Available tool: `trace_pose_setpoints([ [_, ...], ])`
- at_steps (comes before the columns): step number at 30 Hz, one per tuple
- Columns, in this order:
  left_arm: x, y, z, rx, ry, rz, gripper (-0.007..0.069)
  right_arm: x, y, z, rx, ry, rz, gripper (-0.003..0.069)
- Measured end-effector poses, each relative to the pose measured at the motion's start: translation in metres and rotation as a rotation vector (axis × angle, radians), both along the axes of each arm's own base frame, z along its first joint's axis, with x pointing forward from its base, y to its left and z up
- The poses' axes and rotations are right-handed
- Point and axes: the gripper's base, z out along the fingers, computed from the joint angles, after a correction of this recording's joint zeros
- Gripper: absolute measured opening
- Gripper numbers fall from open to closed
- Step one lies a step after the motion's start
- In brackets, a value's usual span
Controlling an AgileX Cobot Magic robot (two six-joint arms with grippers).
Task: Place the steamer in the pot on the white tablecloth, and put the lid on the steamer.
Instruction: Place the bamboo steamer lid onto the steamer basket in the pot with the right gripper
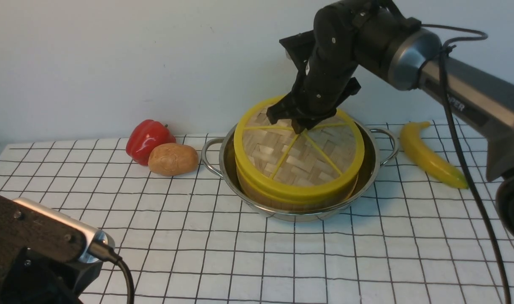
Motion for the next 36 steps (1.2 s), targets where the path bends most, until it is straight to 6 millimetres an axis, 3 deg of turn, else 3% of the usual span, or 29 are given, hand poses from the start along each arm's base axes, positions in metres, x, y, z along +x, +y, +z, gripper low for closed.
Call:
trace_pose_setpoints([
  [18,0.000,0.000,0.000,0.000,0.000,0.000,0.0001,0.003,0.003,-0.011,-0.022,0.008,0.050,0.0141],
  [36,0.000,0.000,0.000,-0.001,0.000,0.000,0.0001,0.004,0.003,-0.009,-0.022,0.008,0.050,0.0141],
])
